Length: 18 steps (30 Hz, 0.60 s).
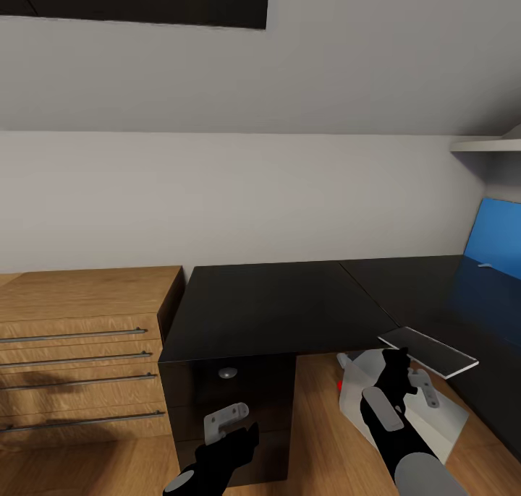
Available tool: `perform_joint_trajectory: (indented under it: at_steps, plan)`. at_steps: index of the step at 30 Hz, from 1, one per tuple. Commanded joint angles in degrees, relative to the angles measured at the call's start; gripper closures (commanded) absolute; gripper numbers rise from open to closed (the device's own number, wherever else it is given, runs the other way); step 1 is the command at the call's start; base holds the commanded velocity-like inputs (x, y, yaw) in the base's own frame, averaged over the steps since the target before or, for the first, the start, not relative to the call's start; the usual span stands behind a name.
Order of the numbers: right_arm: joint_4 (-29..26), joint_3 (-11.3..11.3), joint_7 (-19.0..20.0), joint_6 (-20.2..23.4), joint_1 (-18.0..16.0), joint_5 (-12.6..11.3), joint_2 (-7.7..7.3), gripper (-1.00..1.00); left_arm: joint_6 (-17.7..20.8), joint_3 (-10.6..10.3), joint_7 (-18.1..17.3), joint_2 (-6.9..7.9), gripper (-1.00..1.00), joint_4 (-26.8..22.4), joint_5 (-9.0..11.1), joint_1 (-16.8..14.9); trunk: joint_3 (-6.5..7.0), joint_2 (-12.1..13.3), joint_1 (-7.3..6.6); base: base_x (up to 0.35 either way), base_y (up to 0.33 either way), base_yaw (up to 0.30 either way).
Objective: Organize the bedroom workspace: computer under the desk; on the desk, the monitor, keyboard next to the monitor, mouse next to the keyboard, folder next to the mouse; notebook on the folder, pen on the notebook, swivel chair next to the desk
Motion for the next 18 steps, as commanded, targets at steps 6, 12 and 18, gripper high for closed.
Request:
perform_joint_trajectory:
  at_steps: [6,12,18]
  plan:
    - [-1.1,0.2,-0.1,0.0,0.0,-0.3,0.05,1.00,0.3,-0.1,0.2,-0.04,-1.00,0.7,0.2,-0.1,-0.06,0.0,-0.01,0.000,0.000,0.000]
    - [-4.2,0.2,-0.1,2.0,0.1,-0.2,0.03,1.00,0.4,0.0,0.2,-0.05,-1.00,1.0,0.1,-0.1,-0.06,0.0,-0.01,0.000,0.000,0.000]
    - [-11.2,0.1,-0.1,14.5,1.3,0.0,0.02,1.00,0.3,0.0,0.3,-0.05,-1.00,1.1,0.0,-0.1,-0.06,0.0,-0.01,0.000,0.000,0.000]
